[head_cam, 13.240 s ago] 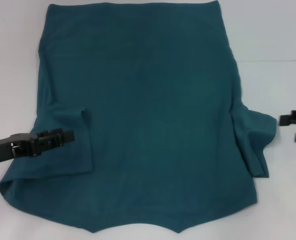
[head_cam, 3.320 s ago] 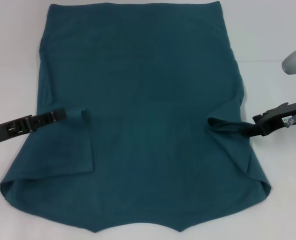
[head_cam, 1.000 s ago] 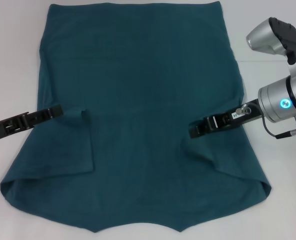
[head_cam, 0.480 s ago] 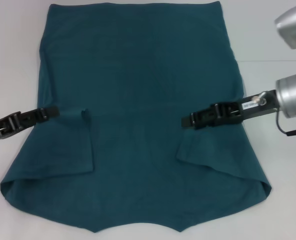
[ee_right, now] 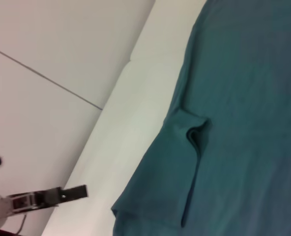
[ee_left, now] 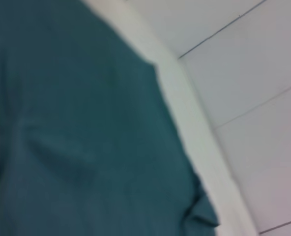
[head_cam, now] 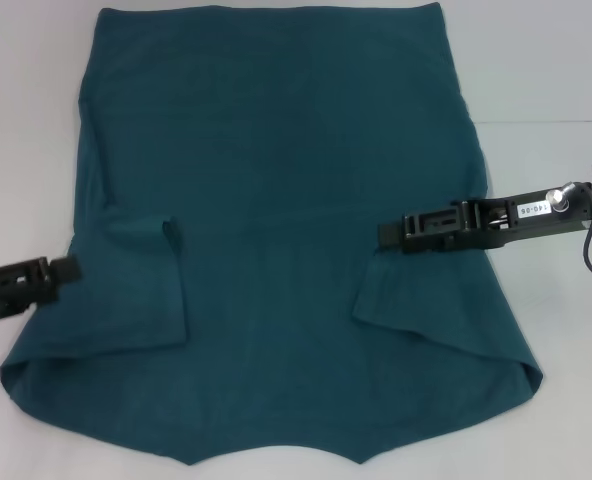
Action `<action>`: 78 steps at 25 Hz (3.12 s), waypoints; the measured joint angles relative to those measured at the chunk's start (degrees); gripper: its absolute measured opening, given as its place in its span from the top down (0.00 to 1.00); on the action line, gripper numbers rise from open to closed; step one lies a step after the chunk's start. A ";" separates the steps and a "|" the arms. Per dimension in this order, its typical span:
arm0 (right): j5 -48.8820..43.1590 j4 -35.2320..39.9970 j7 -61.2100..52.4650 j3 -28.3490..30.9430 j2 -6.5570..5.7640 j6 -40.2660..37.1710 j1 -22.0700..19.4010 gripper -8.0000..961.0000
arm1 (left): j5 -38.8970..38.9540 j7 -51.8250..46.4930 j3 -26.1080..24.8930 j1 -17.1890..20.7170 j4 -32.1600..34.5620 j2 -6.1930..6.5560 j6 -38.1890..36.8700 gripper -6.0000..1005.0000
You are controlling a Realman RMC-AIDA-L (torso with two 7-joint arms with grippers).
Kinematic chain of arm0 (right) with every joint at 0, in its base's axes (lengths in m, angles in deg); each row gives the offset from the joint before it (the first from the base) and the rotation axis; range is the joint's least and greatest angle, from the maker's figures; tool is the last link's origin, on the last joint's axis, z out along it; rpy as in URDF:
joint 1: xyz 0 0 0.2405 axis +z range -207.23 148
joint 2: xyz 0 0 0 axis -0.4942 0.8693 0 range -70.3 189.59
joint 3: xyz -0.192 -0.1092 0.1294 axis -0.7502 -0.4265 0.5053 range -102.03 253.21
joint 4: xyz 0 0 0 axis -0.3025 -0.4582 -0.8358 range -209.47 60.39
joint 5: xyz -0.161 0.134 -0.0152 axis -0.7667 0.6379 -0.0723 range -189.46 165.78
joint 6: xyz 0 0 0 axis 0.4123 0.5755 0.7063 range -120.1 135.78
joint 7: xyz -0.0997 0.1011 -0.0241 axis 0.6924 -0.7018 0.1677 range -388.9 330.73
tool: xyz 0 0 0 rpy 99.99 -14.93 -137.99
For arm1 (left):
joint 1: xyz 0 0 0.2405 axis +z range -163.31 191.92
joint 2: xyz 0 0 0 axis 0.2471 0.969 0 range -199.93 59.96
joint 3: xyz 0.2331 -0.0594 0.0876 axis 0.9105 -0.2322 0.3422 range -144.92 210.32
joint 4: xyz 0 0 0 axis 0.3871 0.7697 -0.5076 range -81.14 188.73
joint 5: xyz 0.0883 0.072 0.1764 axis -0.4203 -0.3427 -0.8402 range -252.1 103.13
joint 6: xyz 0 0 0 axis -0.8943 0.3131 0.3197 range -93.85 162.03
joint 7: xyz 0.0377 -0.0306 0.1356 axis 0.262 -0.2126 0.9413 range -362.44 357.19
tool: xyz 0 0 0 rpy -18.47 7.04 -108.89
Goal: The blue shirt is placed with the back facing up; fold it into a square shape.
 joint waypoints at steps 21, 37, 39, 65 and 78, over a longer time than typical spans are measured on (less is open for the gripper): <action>-0.16 0.51 -0.94 0.73 -1.20 -0.93 -1.48 0.10 | -10.05 -4.61 -6.89 3.28 0.13 -0.11 1.40 0.16; -0.03 0.68 -0.90 0.73 -1.17 -0.94 -1.52 0.12 | -10.76 -1.74 -6.48 3.25 -4.05 -1.06 11.57 0.16; -0.02 0.68 -0.81 0.73 -1.17 -0.93 -1.54 0.12 | -10.75 -1.48 -6.65 3.28 -4.08 -1.10 12.09 0.16; 0.05 0.61 -0.28 1.78 -1.45 -0.74 -1.89 0.14 | -10.98 1.85 -3.93 2.78 -7.17 -1.45 15.28 0.16; 0.09 0.41 -0.18 1.85 -1.57 -1.15 -2.05 0.15 | -11.05 2.08 -1.41 0.25 -8.78 -1.64 13.17 0.16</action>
